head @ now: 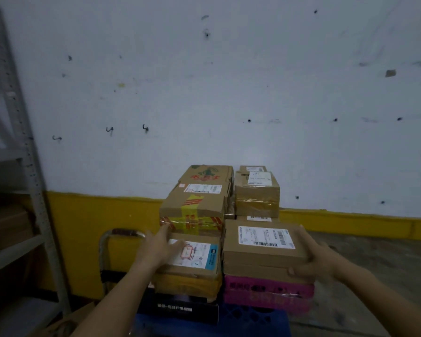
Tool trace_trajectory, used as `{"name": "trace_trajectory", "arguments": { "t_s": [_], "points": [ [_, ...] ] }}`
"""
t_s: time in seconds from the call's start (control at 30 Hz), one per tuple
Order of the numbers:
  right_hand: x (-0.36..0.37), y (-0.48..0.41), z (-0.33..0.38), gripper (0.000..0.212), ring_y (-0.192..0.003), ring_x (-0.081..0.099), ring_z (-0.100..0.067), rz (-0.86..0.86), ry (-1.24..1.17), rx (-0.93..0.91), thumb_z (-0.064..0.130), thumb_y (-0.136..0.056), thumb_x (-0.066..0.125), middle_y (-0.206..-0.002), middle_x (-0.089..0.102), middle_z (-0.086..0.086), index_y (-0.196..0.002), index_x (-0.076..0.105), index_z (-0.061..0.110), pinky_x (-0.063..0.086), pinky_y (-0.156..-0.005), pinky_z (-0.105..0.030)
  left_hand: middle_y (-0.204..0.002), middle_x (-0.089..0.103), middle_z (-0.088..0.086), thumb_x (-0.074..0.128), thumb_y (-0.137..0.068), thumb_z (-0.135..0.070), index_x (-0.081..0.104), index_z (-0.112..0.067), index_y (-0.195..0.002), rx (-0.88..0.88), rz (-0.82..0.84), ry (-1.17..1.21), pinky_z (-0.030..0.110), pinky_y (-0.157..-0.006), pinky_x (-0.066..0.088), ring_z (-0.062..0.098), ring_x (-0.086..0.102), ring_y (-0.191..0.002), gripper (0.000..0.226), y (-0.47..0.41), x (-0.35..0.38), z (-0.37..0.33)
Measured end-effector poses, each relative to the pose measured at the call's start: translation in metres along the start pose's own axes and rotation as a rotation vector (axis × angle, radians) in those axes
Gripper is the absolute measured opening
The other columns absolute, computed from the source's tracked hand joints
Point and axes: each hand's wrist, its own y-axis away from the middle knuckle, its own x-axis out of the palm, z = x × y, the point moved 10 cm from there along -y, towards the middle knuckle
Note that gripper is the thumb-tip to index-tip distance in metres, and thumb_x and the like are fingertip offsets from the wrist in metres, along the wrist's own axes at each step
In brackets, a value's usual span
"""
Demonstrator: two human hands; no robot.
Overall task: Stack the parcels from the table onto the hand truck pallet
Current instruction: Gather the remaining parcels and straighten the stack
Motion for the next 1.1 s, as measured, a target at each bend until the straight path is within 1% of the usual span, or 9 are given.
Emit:
{"name": "trace_trajectory", "arguments": {
  "t_s": [0.07,0.17,0.33,0.47,0.57,0.73,0.87,0.97,1.1],
  "points": [
    [-0.008,0.000,0.001,0.121,-0.138,0.026,-0.034,-0.049,-0.050,0.029,0.058,-0.069,0.071,-0.153,0.006,-0.016,-0.144,-0.020,0.036,0.032,-0.108,-0.040,-0.154,0.014,0.015,0.056,-0.083,-0.055,0.023,-0.033,-0.145,0.063,-0.130,-0.057,0.048,-0.111,0.028,0.036,0.018,-0.142,0.074,0.000,-0.017,-0.011],
    [-0.019,0.001,0.009,0.115,-0.141,0.018,-0.034,-0.187,0.012,0.029,0.070,-0.065,0.064,-0.155,0.008,-0.012,-0.146,-0.010,0.039,0.028,-0.110,-0.044,-0.157,0.006,0.010,0.054,-0.084,-0.055,0.017,-0.034,-0.147,0.237,-0.242,-0.162,0.048,-0.114,0.020,0.032,0.009,-0.144,0.076,-0.005,-0.027,-0.038],
    [-0.005,-0.003,0.041,0.101,-0.143,0.006,-0.028,-0.211,0.333,-0.077,0.077,-0.069,0.052,-0.157,0.004,-0.003,-0.148,0.002,0.038,0.008,-0.116,-0.045,-0.159,-0.004,0.002,0.050,-0.086,-0.056,0.009,-0.037,-0.148,0.398,-0.096,-0.257,0.056,-0.115,0.006,0.029,-0.007,-0.146,0.077,-0.023,-0.002,-0.072],
    [0.012,-0.010,0.056,0.093,-0.143,0.005,-0.029,-0.120,0.369,-0.104,0.073,-0.072,0.053,-0.157,0.008,-0.003,-0.147,0.009,0.040,0.007,-0.115,-0.046,-0.160,-0.007,0.001,0.047,-0.087,-0.057,0.007,-0.042,-0.147,0.408,0.004,-0.323,0.055,-0.115,0.000,0.032,-0.010,-0.145,0.074,-0.035,0.013,-0.089],
    [0.020,-0.012,0.053,0.090,-0.142,0.005,-0.027,-0.098,0.331,-0.097,0.072,-0.071,0.055,-0.155,0.012,0.001,-0.146,0.014,0.042,0.011,-0.114,-0.047,-0.160,-0.002,-0.001,0.049,-0.085,-0.057,0.005,-0.042,-0.146,0.408,0.086,-0.308,0.058,-0.114,-0.001,0.032,-0.008,-0.146,0.076,-0.040,0.023,-0.092],
    [0.022,-0.015,0.050,0.091,-0.141,0.004,-0.028,-0.088,0.308,-0.083,0.072,-0.069,0.057,-0.155,0.013,0.000,-0.145,0.015,0.043,0.013,-0.113,-0.049,-0.159,-0.001,-0.003,0.051,-0.084,-0.058,0.004,-0.043,-0.146,0.436,0.082,-0.316,0.061,-0.113,0.002,0.031,-0.008,-0.145,0.080,-0.039,0.028,-0.092],
    [0.026,-0.018,0.048,0.093,-0.141,0.004,-0.029,-0.070,0.287,-0.052,0.083,-0.065,0.048,-0.155,0.012,0.000,-0.144,0.015,0.045,0.011,-0.113,-0.050,-0.159,0.000,-0.003,0.049,-0.084,-0.059,0.005,-0.043,-0.146,0.445,0.059,-0.312,0.062,-0.112,0.001,0.030,-0.008,-0.145,0.078,-0.038,0.028,-0.092],
    [0.020,-0.019,0.047,0.085,-0.141,0.008,-0.030,-0.097,0.166,-0.005,0.089,-0.065,0.031,-0.153,0.020,-0.002,-0.138,0.030,0.046,0.010,-0.112,-0.051,-0.158,0.011,-0.002,0.044,-0.087,-0.058,0.018,-0.042,-0.144,0.454,0.008,-0.264,0.062,-0.112,0.000,0.029,-0.002,-0.145,0.065,-0.044,0.023,-0.094],
    [-0.002,-0.035,0.057,0.077,-0.135,0.022,-0.029,-0.195,0.133,0.009,0.083,-0.075,0.014,-0.145,0.036,-0.009,-0.128,0.048,0.039,0.017,-0.110,-0.047,-0.148,0.032,0.005,0.038,-0.090,-0.056,0.039,-0.036,-0.135,0.447,-0.087,-0.211,0.059,-0.113,0.006,0.028,0.016,-0.142,0.049,-0.054,0.011,-0.103]
  ]
}}
